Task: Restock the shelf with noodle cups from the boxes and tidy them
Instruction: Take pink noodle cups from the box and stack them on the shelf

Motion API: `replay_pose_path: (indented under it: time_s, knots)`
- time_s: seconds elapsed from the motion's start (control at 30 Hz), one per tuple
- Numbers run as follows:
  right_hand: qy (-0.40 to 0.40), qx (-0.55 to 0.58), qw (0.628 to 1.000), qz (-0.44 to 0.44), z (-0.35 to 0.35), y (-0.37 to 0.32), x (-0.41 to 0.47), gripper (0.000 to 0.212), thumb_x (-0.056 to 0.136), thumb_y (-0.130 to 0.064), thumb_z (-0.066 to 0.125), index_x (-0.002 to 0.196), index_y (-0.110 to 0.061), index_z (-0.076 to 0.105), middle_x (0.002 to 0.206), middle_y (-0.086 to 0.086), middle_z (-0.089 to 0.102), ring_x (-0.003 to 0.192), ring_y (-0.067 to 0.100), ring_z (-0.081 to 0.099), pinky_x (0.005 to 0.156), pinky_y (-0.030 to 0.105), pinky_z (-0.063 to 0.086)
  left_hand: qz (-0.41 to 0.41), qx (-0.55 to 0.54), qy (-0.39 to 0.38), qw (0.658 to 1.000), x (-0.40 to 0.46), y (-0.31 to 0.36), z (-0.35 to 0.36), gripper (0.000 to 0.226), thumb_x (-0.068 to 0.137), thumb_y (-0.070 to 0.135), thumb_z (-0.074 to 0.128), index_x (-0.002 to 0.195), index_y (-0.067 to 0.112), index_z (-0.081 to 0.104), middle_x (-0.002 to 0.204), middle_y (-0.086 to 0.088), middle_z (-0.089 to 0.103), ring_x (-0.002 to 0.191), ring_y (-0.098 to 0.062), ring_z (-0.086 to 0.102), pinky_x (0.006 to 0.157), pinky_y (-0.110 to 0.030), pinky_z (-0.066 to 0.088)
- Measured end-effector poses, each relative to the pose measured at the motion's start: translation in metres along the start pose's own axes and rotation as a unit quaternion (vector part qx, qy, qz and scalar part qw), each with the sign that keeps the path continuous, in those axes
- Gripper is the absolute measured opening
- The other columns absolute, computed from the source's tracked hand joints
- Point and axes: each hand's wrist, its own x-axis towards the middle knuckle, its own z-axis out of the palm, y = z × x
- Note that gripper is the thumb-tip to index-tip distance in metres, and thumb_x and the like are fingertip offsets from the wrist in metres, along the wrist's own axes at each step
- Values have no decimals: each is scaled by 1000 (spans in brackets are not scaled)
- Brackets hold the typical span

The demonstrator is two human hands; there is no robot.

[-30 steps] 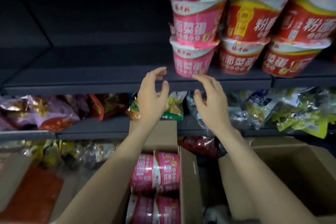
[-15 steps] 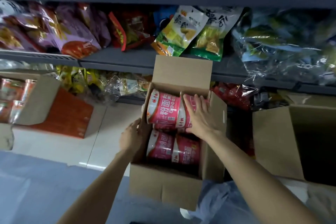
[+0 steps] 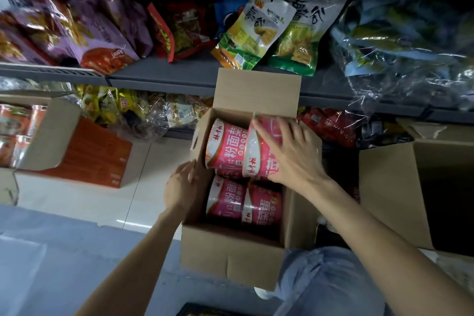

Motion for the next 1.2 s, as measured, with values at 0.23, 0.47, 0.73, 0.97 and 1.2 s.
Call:
replay_pose_path:
  time_s: [0.23, 0.47, 0.73, 0.97, 1.2]
  knots:
    - [99, 301, 932, 175, -57, 30, -45, 136, 49, -51, 88, 152, -30, 2, 150, 5, 30, 135, 16, 30, 108, 37, 27, -245, -404, -83, 877, -35, 82, 34, 74, 75, 46, 74, 132, 9, 44, 121, -11, 60, 102, -25, 62, 87, -43, 52]
    - [107, 438, 862, 231, -31, 42, -55, 131, 50, -44, 91, 150, -36, 7, 149, -6, 30, 136, 9, 29, 110, 34, 28, -462, -487, 42, 740, -22, 122, 89, 111, 65, 42, 83, 145, 5, 16, 142, -24, 36, 127, -41, 42, 105, -50, 36]
    - [87, 449, 864, 211, -25, 46, -48, 131, 52, -46, 90, 150, -38, 3, 150, -7, 26, 138, 9, 26, 115, 41, 26, -481, -547, 48, 683, 9, 139, 98, 123, 48, 69, 78, 141, 7, 26, 135, -14, 44, 122, -34, 48, 99, -50, 44]
    - [84, 510, 827, 222, -23, 59, -37, 132, 44, -58, 85, 150, -39, 8, 149, -10, 33, 136, 9, 34, 111, 48, 35, -431, -588, 34, 684, 25, 142, 91, 138, 31, 67, 83, 141, 10, 24, 132, -14, 49, 119, -32, 52, 101, -48, 43]
    - [120, 530, 807, 230, -50, 47, -50, 131, 43, -62, 85, 148, -43, 9, 148, -11, 34, 135, 10, 36, 109, 50, 37, -227, -556, 13, 799, -23, 121, 43, 117, 47, 50, 89, 141, 20, 26, 129, -5, 54, 110, -16, 58, 93, -38, 49]
